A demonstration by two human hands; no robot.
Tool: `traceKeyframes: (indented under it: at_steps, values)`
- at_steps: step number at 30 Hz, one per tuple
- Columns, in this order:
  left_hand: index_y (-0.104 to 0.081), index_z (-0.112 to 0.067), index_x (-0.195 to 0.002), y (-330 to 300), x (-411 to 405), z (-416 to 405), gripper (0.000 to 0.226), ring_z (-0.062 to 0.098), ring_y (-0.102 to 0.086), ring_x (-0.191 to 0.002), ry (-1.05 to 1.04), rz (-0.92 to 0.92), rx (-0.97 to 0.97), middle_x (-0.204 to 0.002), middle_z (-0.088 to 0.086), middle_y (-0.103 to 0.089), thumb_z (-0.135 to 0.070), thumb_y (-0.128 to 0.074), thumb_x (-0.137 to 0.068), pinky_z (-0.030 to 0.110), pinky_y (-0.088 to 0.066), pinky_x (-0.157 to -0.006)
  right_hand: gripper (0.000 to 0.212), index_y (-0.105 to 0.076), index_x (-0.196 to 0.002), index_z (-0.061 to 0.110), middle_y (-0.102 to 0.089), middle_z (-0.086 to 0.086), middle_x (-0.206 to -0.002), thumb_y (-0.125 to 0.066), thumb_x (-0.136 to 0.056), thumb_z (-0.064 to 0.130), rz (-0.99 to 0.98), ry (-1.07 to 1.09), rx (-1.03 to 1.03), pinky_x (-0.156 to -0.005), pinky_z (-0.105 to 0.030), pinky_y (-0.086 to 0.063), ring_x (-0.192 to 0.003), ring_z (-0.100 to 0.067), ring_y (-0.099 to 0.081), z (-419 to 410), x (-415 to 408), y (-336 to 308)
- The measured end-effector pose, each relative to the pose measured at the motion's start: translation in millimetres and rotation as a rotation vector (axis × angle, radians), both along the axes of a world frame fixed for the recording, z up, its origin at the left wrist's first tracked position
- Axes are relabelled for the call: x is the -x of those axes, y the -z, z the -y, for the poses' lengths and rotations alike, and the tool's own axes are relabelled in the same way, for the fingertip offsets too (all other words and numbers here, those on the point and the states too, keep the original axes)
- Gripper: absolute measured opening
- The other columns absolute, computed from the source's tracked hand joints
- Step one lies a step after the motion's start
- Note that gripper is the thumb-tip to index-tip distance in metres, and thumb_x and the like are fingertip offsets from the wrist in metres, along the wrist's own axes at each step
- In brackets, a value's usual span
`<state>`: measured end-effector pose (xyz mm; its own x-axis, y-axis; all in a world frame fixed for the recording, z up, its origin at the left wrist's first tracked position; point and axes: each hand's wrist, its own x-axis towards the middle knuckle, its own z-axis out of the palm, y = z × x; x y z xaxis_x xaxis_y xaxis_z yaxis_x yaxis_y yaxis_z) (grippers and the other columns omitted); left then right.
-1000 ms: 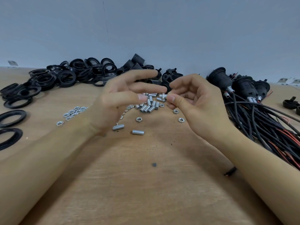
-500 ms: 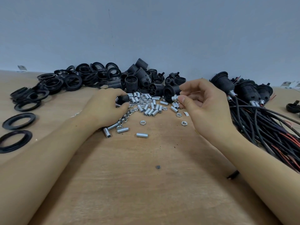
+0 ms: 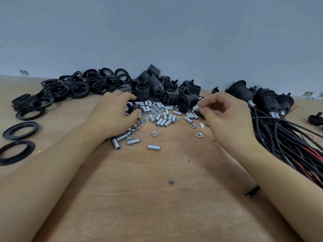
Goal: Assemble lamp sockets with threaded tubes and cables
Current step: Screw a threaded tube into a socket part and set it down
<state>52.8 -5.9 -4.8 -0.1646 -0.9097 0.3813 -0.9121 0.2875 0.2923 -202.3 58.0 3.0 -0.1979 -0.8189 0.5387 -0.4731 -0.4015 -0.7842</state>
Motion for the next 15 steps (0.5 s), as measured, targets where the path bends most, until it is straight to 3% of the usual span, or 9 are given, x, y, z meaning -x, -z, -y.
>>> traceKeyframes:
  at_steps: [2, 6, 9, 12, 15]
  values:
    - [-0.052, -0.022, -0.136, -1.1, -2.4, 0.1, 0.057, 0.030, -0.047, -0.126, -0.045, 0.033, -0.029, -0.135, 0.007, -0.055, -0.053, -0.060, -0.089, 0.043, -0.042, -0.100, 0.028, -0.066, -0.080, 0.031, -0.069, 0.011, -0.087, -0.068, -0.086, 0.004, -0.006, 0.020, -0.020, -0.072, -0.014, -0.053, -0.079, -0.003, -0.067, 1.3, 2.6, -0.3]
    - [-0.066, -0.024, -0.104, -6.2, -8.9, 0.5, 0.045, 0.028, -0.054, -0.107, -0.119, 0.120, -0.015, -0.106, 0.002, -0.064, -0.064, -0.059, -0.084, 0.041, -0.049, -0.083, 0.027, -0.067, -0.080, 0.030, -0.069, 0.009, -0.088, -0.068, -0.086, 0.004, -0.026, 0.035, -0.042, -0.076, -0.020, -0.055, -0.080, -0.005, -0.067, 2.2, 2.6, 1.6]
    - [-0.064, -0.029, -0.096, -9.0, -8.3, -1.9, 0.028, 0.018, -0.060, -0.091, -0.057, 0.028, -0.052, -0.094, -0.009, -0.066, -0.055, -0.066, -0.086, 0.041, -0.054, -0.076, 0.024, -0.068, -0.083, 0.027, -0.070, 0.008, -0.090, -0.067, -0.086, 0.003, -0.039, 0.025, -0.055, -0.076, -0.019, -0.055, -0.082, -0.006, -0.067, 1.6, 1.1, 2.0]
    - [-0.064, -0.035, -0.091, -10.5, -5.4, -5.2, 0.011, 0.015, -0.061, -0.088, -0.021, -0.035, -0.007, -0.078, -0.023, -0.057, -0.045, -0.068, -0.089, 0.041, -0.055, -0.074, 0.025, -0.068, -0.082, 0.027, -0.070, 0.006, -0.091, -0.067, -0.086, 0.003, -0.041, 0.016, -0.064, -0.076, -0.018, -0.054, -0.084, -0.007, -0.067, 1.6, 0.5, 2.1]
    - [-0.067, -0.034, -0.096, -8.6, -4.5, -4.3, 0.007, 0.017, -0.062, -0.086, -0.015, -0.098, 0.029, -0.079, -0.019, -0.059, -0.030, -0.065, -0.091, 0.044, -0.055, -0.076, 0.023, -0.068, -0.083, 0.026, -0.069, 0.007, -0.089, -0.067, -0.087, 0.003, -0.041, 0.009, -0.065, -0.070, -0.013, -0.051, -0.080, -0.005, -0.066, 1.8, 0.0, 2.5]
